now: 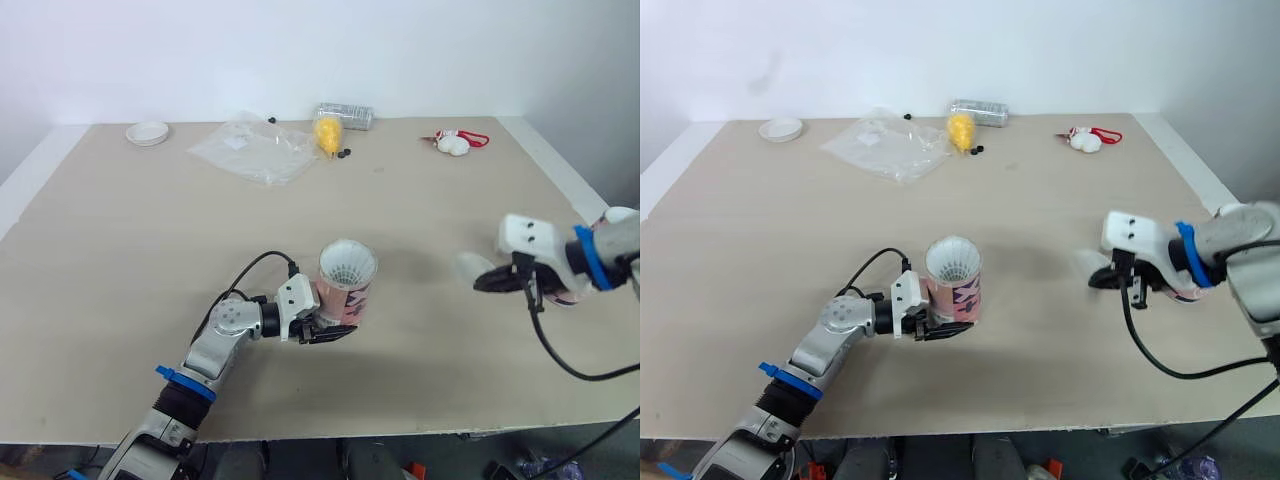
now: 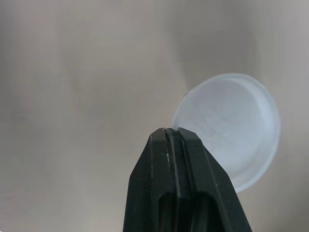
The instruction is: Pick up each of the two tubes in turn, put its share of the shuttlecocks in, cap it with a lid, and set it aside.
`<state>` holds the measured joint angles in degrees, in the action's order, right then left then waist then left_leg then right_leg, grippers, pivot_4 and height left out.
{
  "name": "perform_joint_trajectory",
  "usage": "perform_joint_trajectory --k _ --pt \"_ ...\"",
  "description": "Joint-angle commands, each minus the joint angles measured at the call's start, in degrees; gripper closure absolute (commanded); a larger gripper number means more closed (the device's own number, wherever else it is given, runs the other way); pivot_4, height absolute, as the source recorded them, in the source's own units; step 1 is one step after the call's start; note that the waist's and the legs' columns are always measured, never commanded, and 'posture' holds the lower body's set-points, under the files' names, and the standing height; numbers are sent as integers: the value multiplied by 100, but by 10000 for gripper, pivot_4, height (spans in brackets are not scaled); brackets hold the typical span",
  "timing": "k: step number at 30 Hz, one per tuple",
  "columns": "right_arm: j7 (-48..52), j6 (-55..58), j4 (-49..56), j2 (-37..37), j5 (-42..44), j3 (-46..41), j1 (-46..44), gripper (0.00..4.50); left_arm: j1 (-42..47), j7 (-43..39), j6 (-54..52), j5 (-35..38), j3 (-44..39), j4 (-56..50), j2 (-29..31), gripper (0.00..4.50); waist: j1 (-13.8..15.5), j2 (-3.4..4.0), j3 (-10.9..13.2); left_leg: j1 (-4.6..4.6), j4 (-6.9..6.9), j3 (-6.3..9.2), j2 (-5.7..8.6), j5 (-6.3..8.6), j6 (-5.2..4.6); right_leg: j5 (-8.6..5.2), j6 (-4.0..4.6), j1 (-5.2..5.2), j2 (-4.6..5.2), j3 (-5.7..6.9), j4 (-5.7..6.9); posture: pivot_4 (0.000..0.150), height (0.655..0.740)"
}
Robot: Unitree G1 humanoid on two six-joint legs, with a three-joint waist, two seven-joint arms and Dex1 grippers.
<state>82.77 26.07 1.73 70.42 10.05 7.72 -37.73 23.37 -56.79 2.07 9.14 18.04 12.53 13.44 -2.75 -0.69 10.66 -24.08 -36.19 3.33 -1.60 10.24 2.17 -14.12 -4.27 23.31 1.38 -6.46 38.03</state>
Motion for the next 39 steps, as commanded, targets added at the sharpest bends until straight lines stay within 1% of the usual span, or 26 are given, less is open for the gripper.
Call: perform_joint_trajectory --k 1,5,7,14,21,29,39 --pt "453 -286 290 45 145 -102 -685 44768 0 22 -38 -110 37 365 -8 16022 0 1 -1 0 0 0 0 0 0 1 0 0 0 0 0 1500 7400" --pt "898 -662 441 -350 286 165 -1683 44768 77 14 7 -132 34 517 -42 16022 -1 2 -2 1 -6 -5 0 -1 0 4 0 -2 6 1 0 1500 7400" --pt "973 -757 597 -488 496 318 -1976 44768 101 14 20 -145 39 562 -45 16022 1 2 -2 2 -8 -4 0 -1 0 6 2 -2 5 1 0 1500 7400" --pt "973 -1317 1154 -499 1003 900 -2434 44768 79 35 -10 -181 43 610 1 16022 4 4 -2 -4 -5 -6 0 -1 1 5 2 3 8 1 -2 1500 7400" --pt "973 -1916 819 -568 1070 1523 -2875 44768 153 14 -18 -191 39 704 24 16022 0 3 -3 0 -6 -8 -3 -1 0 9 8 2 8 3 -2 1500 7400" --pt "973 -2048 632 -959 1310 2046 -3358 44768 119 48 -56 -184 29 696 26 16022 0 4 -3 2 -5 -7 -6 -1 0 11 11 3 5 4 -2 1500 7400" --pt "973 -2099 540 -1015 1598 2596 -3708 44768 76 140 -100 -177 12 655 -2 16022 0 3 -3 1 -3 -7 -7 -1 0 10 13 4 6 4 -2 1500 7400"
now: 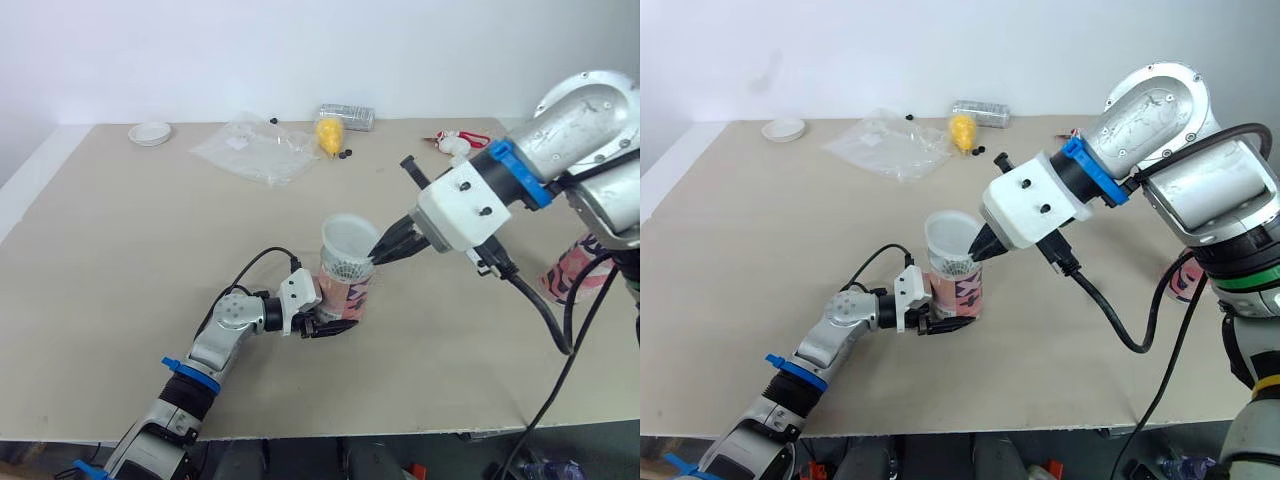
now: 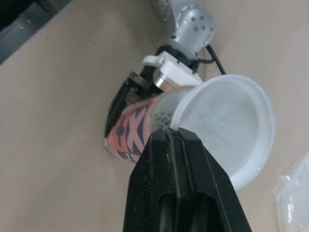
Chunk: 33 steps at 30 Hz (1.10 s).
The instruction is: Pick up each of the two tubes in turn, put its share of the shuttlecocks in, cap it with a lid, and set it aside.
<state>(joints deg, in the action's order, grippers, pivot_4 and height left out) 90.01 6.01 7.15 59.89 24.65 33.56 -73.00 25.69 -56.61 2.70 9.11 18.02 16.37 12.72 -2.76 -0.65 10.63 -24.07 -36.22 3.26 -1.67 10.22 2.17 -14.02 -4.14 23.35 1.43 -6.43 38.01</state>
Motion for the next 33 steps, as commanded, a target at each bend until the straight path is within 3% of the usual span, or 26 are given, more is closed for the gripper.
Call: perform_joint_trajectory --k 1,33 --pt "249 -147 -36 19 121 56 -182 44768 -153 124 -165 -172 8 276 72 16022 0 0 0 0 0 0 0 0 0 0 0 0 0 0 0 1500 7400" --pt "249 -672 -497 -55 53 485 -139 44768 -214 226 -285 -143 -47 193 102 16022 0 0 0 0 1 0 0 0 0 0 1 1 0 0 0 1500 7400"
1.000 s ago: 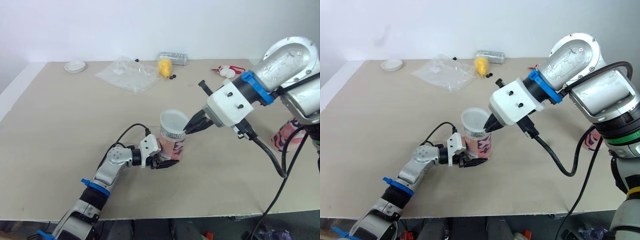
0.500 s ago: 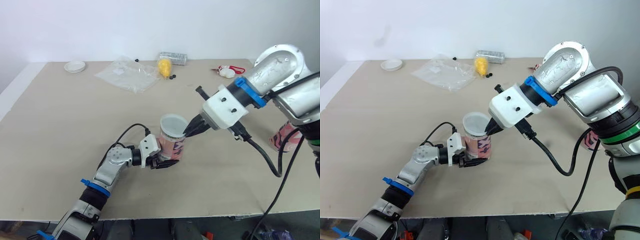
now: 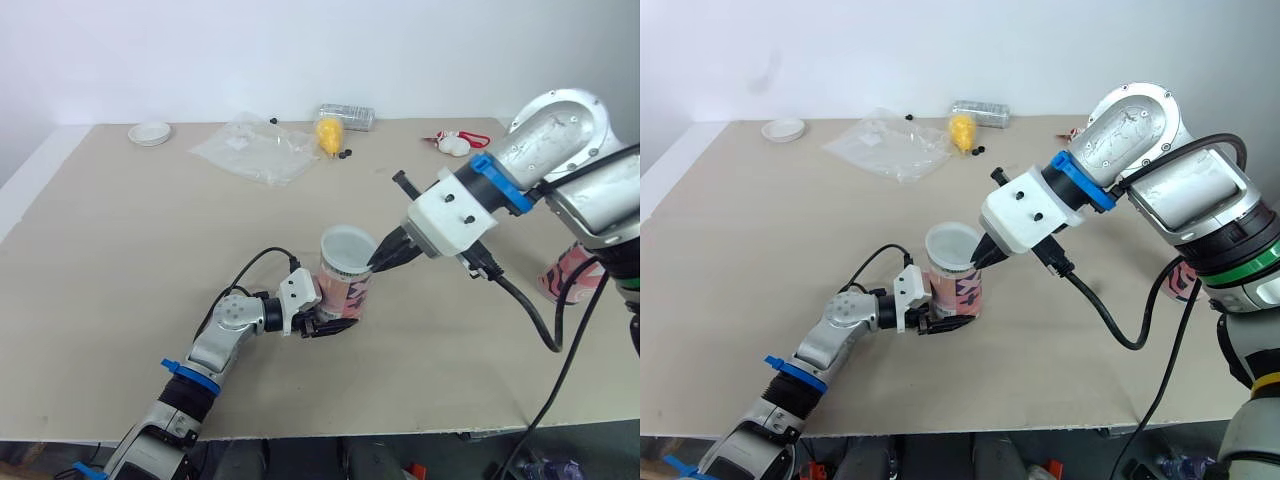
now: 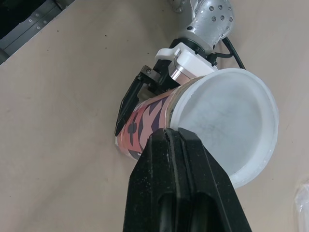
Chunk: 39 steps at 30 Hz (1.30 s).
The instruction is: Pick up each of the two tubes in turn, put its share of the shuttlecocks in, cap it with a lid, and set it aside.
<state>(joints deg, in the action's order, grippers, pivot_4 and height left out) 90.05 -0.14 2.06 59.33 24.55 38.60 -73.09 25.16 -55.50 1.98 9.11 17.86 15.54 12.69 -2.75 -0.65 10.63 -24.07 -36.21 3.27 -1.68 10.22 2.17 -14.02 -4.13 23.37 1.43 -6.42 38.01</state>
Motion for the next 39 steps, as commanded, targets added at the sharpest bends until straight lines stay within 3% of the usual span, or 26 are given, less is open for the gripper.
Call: perform_joint_trajectory --k 1,4,5,6,8,15,20,27,32,39 --pt "245 -30 22 1 68 -21 -134 44768 -168 116 -216 -144 -29 269 107 16022 0 0 0 0 0 0 0 0 0 0 0 0 0 0 0 1500 7400" --pt "245 23 30 9 67 -6 -145 44768 -178 120 -221 -147 -28 268 112 16022 0 0 0 0 0 0 0 0 0 0 0 0 0 0 0 1500 7400" --pt "245 16 28 11 65 3 -149 38472 -179 121 -226 -146 -28 268 112 16022 0 0 0 0 0 0 0 0 0 0 0 0 0 0 0 1500 7400" --pt "245 6 21 -18 60 -26 -141 37369 -183 121 -225 -149 -28 268 115 16022 0 0 0 0 0 0 0 0 0 0 0 0 0 0 0 1500 7400" --pt "245 54 19 -66 62 -113 -125 28909 -187 122 -229 -149 -29 267 116 16022 0 0 0 0 1 0 0 0 0 0 1 1 0 0 0 1500 7400" --pt "245 436 80 -118 325 -381 -113 28909 -185 106 -244 -157 -25 272 120 16022 0 0 0 0 1 0 0 0 0 0 1 1 0 0 0 1500 7400" --pt "205 2113 -5 -211 1245 -1327 25 28909 -182 90 -249 -157 -27 270 134 16022 1 -1 0 -1 1 2 -1 0 0 0 1 0 0 0 0 1500 7400" --pt "-446 3480 96 -593 1704 -2290 595 28909 -173 57 -237 -161 -26 284 158 16022 -5 -1 -1 0 1 2 -1 0 0 1 4 1 -1 1 0 1500 7400" --pt "-1219 3701 185 -1144 1372 -2567 1007 44858 -123 58 -248 -150 -44 306 144 16022 -3 -1 -1 -1 1 3 -3 -1 -2 5 5 2 -5 2 0 1500 7400" --pt "-1592 3697 319 -1485 954 -2572 1382 44858 -117 66 -271 -123 -51 274 130 16022 -2 -1 -1 -4 1 4 -1 -1 -2 4 3 2 -6 2 0 1500 7400"
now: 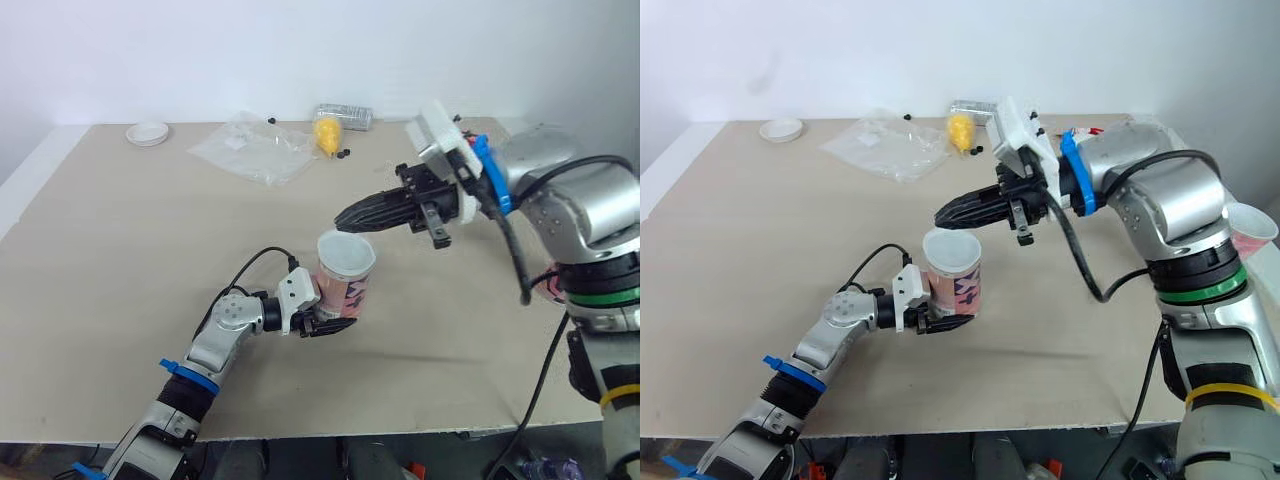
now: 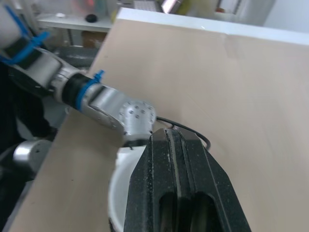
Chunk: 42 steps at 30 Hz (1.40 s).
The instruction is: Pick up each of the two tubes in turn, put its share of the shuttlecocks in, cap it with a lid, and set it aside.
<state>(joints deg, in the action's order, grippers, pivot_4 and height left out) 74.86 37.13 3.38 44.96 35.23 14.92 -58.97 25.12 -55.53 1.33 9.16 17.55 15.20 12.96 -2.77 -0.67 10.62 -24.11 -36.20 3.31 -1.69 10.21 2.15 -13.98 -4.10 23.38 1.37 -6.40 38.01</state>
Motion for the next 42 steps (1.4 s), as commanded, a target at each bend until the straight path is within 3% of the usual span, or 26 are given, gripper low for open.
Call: perform_joint_trajectory --k 1,34,42 --pt "-48 -40 220 -70 -168 -166 10 44858 -120 74 -209 -129 -18 300 98 16022 -1 0 0 0 0 0 0 0 0 0 0 0 0 0 0 1500 7400" --pt "693 -662 32 -290 -2009 917 300 44858 -158 182 -214 -133 -56 333 71 16022 -9 -10 -48 10 3 0 -1 1 1 -1 2 -2 0 0 0 1500 7400" --pt "824 -679 30 -424 -2215 1042 423 44858 -177 197 -215 -134 -59 322 62 16022 -14 -25 -93 60 40 -2 -1 3 5 -9 15 -5 2 1 -3 1500 7400"
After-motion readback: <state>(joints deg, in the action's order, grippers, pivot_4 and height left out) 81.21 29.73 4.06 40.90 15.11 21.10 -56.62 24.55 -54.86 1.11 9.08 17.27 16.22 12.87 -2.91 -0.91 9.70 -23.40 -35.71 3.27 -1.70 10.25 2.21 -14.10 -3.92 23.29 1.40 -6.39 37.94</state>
